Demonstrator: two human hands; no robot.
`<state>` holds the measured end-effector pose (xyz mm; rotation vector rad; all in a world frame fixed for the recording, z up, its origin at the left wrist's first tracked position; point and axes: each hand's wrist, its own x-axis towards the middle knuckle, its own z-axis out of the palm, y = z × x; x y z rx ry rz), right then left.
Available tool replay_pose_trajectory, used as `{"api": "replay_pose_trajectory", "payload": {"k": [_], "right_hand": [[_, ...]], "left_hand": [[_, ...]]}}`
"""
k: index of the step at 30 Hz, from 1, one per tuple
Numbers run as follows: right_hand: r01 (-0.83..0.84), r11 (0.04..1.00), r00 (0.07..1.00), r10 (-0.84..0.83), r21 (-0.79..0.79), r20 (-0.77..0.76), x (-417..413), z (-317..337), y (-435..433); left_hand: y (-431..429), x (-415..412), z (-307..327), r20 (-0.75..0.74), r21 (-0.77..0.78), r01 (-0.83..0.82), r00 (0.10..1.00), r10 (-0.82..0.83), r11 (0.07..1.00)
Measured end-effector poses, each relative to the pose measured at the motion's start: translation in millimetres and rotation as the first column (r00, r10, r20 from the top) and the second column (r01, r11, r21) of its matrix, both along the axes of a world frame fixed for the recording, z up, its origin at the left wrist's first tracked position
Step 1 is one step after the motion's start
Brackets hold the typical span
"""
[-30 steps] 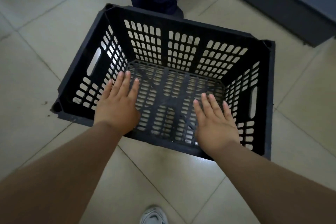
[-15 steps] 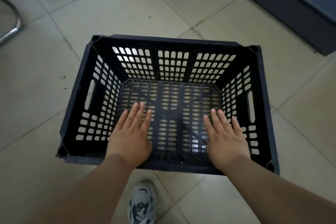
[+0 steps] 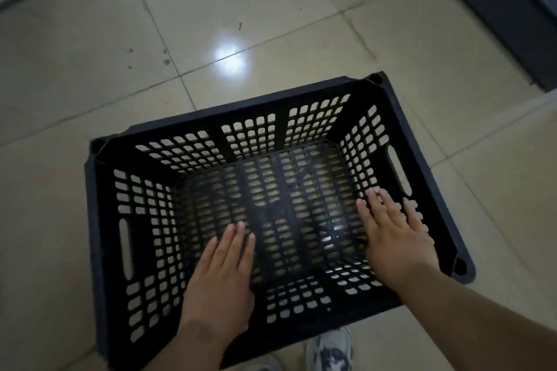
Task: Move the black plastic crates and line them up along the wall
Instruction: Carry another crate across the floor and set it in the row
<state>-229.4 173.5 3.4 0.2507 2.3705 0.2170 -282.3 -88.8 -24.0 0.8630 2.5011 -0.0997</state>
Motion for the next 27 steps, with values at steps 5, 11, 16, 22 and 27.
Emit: {"api": "replay_pose_trajectory", "payload": {"k": [5,11,16,22,27], "right_hand": [[-0.026,0.993,0.994,0.037,0.113,-0.099,-10.9,5.7,12.8],[-0.089,0.977,0.982,0.119,0.196,-0.148,-35.2,5.4,32.4],[-0.174,0.954,0.972,0.206,0.243,-0.114,-51.9,2.3,39.0],[-0.212,0.940,0.967,0.241,0.268,-0.081,-58.6,-2.2,47.8],[-0.224,0.922,0.971,0.238,0.315,-0.008,-63.3,-5.3,47.9]], "left_hand": [[-49.8,-10.3,8.6,-0.217,-0.055,-0.150,0.967,0.135,0.987],[-96.7,-23.5,15.0,-0.322,-0.158,-0.280,0.921,0.218,0.947],[-110.8,-34.3,19.5,-0.312,-0.259,-0.331,0.918,0.246,0.907],[-102.8,-50.2,19.4,-0.309,-0.303,-0.320,0.924,0.225,0.897],[-101.0,-61.3,19.9,-0.301,-0.325,-0.306,0.930,0.209,0.895]]}}
